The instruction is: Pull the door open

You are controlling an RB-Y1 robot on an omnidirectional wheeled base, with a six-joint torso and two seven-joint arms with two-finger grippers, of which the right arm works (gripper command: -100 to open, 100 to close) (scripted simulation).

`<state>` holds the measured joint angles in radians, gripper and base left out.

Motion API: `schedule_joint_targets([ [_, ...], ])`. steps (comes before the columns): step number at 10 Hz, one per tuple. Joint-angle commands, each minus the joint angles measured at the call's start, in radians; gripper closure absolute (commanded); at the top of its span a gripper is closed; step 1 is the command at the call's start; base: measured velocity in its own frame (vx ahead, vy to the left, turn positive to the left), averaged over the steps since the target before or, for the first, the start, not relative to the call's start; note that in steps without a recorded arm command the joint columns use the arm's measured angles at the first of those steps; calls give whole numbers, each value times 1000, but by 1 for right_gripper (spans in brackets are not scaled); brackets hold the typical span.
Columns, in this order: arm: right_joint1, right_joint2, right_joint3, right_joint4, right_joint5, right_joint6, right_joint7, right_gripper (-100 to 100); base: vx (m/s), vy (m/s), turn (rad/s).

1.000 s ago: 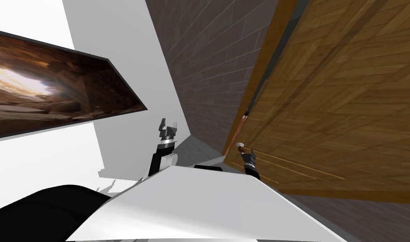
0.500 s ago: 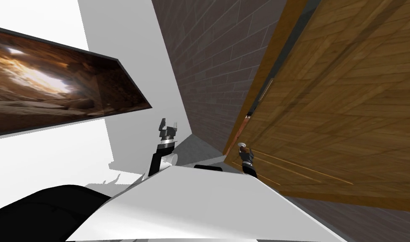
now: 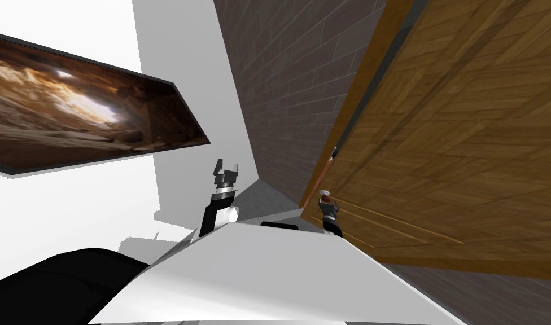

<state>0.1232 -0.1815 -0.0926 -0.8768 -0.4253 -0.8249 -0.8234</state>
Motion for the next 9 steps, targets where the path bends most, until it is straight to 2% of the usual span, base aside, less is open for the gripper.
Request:
schedule_joint_targets([
  [1, 0, 6, 11, -6, -24, 3, -50, -100, -53, -7, 38],
  [2, -1, 12, 20, -11, -45, 6, -75, -100, -74, -3, 59],
  [3, -1, 12, 20, -11, -45, 6, -91, -100, -61, -1, 15],
  [5, -2, 23, 37, -21, -84, 10, -154, -100, -72, -11, 42],
  [6, -2, 23, 37, -21, -84, 10, -171, -100, -57, -10, 16],
  [8, -4, 33, 53, -30, -121, 15, -234, -100, -73, -1, 34],
  [9, -4, 33, 53, -30, -121, 15, -248, -100, -57, -3, 16],
])
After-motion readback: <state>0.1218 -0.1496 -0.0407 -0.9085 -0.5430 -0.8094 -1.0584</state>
